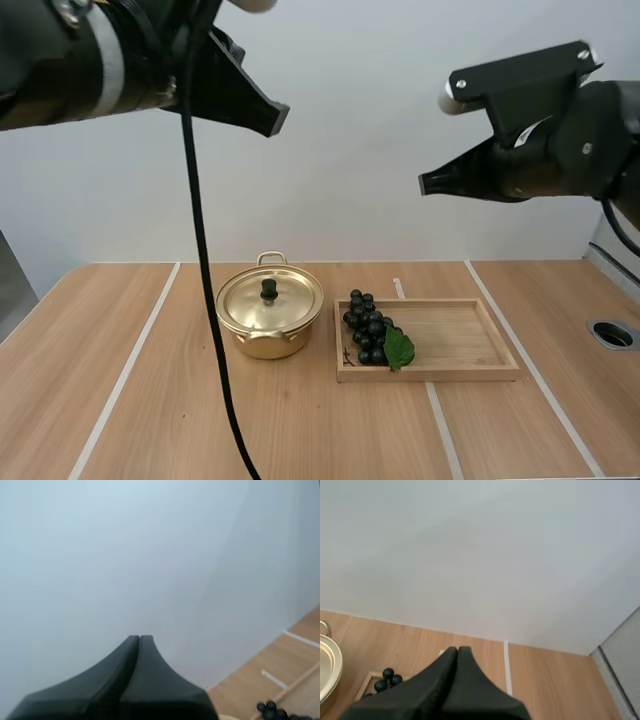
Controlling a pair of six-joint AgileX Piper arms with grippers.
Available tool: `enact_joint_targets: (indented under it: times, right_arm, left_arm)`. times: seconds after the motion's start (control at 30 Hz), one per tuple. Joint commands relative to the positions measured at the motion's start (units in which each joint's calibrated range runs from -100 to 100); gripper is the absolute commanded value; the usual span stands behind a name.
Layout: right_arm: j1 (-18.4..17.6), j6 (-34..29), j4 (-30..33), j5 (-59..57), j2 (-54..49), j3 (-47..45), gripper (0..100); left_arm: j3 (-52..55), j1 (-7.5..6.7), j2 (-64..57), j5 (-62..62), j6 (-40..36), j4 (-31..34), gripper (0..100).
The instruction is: Open the pot, put the pineapple inside, and close it
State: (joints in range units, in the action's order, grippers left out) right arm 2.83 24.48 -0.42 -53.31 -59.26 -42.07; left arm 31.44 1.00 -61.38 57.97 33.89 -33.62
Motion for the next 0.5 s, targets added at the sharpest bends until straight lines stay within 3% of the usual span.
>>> enact_joint_targets:
  times: [0.0, 0.13, 0.47]
  right_arm:
    - [0.3, 0.5, 0.8, -0.1, -7.5, -0.3, 0]
    - [0.9, 0.5, 3.2, -6.1, -14.9, -0.3, 0]
    - [1.0, 0.5, 4.2, -1.5, -37.5, -0.3, 0]
  left_arm:
    - [2.4, 0.04, -5.8, -4.8, -2.7, -0.4, 0]
    - [7.4, 0.04, -15.2, -14.4, -4.2, -0.4, 0]
    - [19.2, 0.04, -36.6, -24.4, -7.7, 0.1, 0]
